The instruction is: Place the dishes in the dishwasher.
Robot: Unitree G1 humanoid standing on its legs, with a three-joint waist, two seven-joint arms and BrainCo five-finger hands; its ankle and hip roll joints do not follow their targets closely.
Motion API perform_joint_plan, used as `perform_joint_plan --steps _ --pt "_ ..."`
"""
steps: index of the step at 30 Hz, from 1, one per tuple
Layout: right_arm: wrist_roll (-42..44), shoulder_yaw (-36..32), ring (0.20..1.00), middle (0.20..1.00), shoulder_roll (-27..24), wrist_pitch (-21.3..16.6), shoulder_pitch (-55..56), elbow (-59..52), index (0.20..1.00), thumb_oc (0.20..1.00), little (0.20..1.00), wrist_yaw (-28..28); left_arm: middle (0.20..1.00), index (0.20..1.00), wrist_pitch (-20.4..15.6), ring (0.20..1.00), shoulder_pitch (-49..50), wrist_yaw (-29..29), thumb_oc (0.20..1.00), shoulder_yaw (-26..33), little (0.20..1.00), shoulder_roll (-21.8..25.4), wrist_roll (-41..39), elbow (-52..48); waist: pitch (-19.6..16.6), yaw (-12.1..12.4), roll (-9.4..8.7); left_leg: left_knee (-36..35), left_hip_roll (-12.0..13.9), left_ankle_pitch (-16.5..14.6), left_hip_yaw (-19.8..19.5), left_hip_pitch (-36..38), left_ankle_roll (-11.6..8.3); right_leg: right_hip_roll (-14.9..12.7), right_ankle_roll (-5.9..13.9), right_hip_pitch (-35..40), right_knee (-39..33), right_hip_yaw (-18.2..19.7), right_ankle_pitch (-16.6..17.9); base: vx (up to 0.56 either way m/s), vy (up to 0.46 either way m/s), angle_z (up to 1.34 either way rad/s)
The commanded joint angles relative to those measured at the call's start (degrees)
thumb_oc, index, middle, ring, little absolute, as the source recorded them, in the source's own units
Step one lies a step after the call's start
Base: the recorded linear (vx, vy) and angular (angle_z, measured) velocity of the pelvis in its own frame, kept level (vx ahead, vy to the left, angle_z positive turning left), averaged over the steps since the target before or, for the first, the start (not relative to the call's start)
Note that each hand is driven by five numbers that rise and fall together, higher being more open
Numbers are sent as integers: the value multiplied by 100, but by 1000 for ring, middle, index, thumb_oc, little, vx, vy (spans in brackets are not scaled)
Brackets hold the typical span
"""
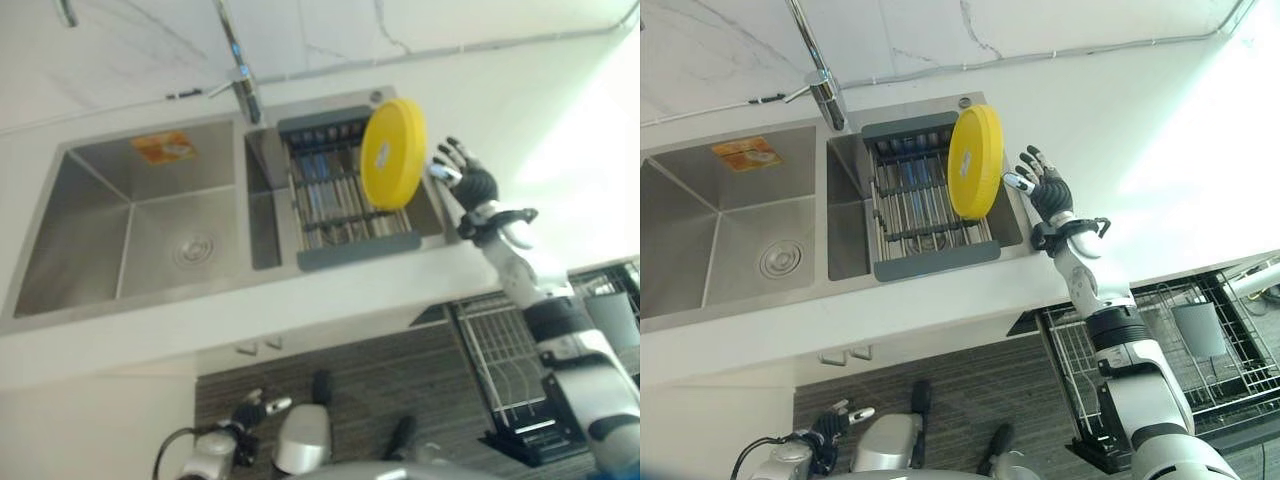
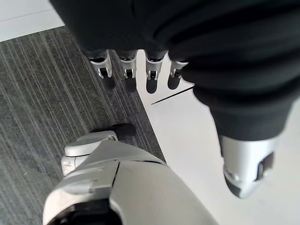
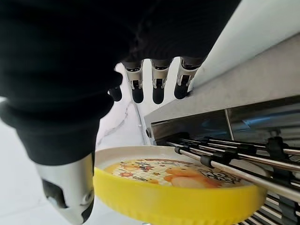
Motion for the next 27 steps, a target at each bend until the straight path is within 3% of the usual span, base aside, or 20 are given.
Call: perform_joint_plan --steps 1,11,27 --pt "-45 279 1000 1000 -46 -148 -435 -328 1000 1000 1000 131 1000 1000 -34 1000 -94 -72 1000 -178 1000 182 181 107 -222 141 29 135 127 -55 300 -447 -166 -412 157 -127 825 -60 -488 0 0 0" --pt "-119 322 1000 1000 -3 -116 -629 -349 1000 1000 1000 -184 1000 1000 21 1000 -77 -76 1000 -260 1000 132 167 123 -217 221 16 167 119 -71 207 -465 -165 -404 149 -105 855 -67 -521 3 0 0" --pt "-290 470 1000 1000 37 43 -744 -376 1000 1000 1000 -245 1000 1000 90 1000 -109 -85 1000 -260 1000 142 171 126 -181 274 9 170 105 -61 197 -491 -150 -439 170 -110 905 -120 -524 1 1 0"
